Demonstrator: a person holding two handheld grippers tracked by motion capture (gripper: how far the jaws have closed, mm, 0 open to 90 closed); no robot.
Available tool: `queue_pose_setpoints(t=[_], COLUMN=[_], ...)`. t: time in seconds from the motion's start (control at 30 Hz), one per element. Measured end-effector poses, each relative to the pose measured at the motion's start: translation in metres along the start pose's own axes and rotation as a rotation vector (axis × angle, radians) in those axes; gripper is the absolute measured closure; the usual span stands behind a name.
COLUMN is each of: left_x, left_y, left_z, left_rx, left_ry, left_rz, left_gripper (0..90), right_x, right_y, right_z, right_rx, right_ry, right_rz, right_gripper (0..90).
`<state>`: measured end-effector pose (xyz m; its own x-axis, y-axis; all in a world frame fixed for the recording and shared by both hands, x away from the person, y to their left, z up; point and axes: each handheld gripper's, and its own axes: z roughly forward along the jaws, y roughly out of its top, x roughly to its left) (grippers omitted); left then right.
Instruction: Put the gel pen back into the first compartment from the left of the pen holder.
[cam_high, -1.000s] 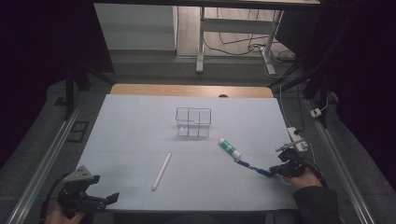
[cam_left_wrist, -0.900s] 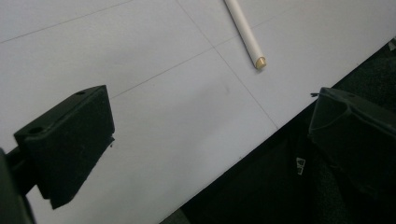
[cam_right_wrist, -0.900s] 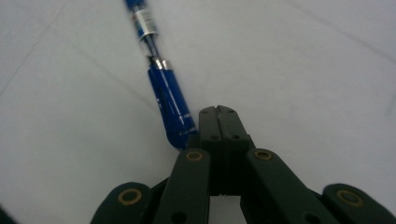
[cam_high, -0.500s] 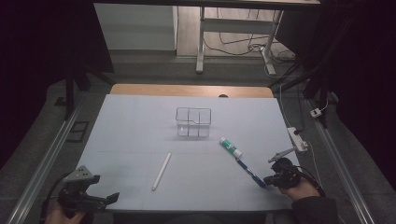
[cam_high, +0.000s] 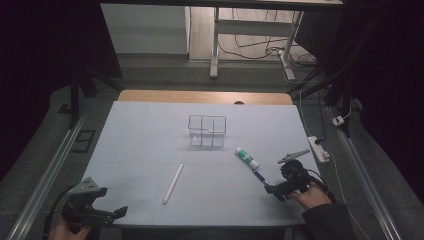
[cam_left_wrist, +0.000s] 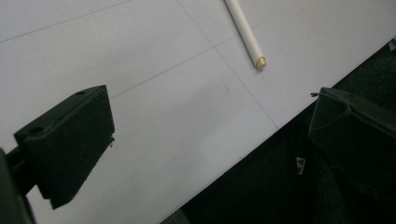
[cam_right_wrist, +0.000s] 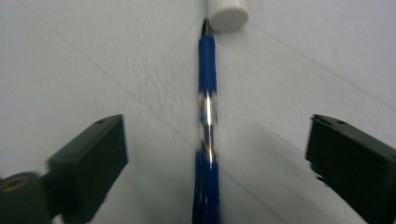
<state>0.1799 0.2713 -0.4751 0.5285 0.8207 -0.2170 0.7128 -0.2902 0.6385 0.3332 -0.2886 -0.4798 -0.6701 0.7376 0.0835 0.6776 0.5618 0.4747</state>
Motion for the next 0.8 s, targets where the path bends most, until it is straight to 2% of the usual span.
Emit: queue_pose_setpoints(t=[0.03, 0.13, 0.2, 0.27, 0.37, 0.53, 0.63, 0.7, 0.73, 0.77, 0.8], left_x=[0.000, 0.000, 0.000, 0.000, 0.000, 0.000, 0.000, 0.000, 0.000, 0.000, 0.000], left_y=[0.000, 0.000, 0.000, 0.000, 0.000, 0.000, 0.000, 0.000, 0.000, 0.000, 0.000], left_z=[0.000, 0.000, 0.000, 0.000, 0.000, 0.000, 0.000, 0.000, 0.000, 0.000, 0.000], left_rx=[0.000, 0.000, 0.000, 0.002, 0.002, 0.002, 0.002, 0.003, 0.003, 0.003, 0.003], left_ry=[0.000, 0.000, 0.000, 0.000, -0.001, -0.001, -0.001, 0.001, 0.002, 0.002, 0.002], left_rz=[0.000, 0.000, 0.000, 0.001, 0.001, 0.001, 0.001, 0.003, 0.004, 0.004, 0.004], left_gripper=[0.4, 0.4, 0.4, 0.4, 0.4, 0.4, 0.4, 0.4, 0.4, 0.4, 0.4], right_x=[0.001, 0.003, 0.003, 0.003, 0.004, 0.007, 0.010, 0.012, 0.015, 0.015, 0.016], right_y=[0.003, 0.009, 0.013, 0.016, 0.019, 0.025, 0.029, 0.032, 0.035, 0.035, 0.036], right_z=[0.003, 0.011, 0.016, 0.021, 0.029, 0.041, 0.044, 0.045, 0.045, 0.045, 0.044], right_rx=[-0.001, 0.007, 0.005, 0.014, 0.038, 0.084, 0.098, 0.108, 0.117, 0.117, 0.118], right_ry=[0.001, -0.028, -0.056, -0.038, -0.037, -0.054, -0.078, -0.082, -0.079, -0.079, -0.077], right_rz=[-0.006, -0.036, -0.032, -0.033, -0.052, -0.084, -0.111, -0.135, -0.156, -0.156, -0.162], right_gripper=[0.2, 0.0, 0.0, 0.0, 0.0, 0.7, 9.8, 19.8, 30.7, 30.7, 36.7])
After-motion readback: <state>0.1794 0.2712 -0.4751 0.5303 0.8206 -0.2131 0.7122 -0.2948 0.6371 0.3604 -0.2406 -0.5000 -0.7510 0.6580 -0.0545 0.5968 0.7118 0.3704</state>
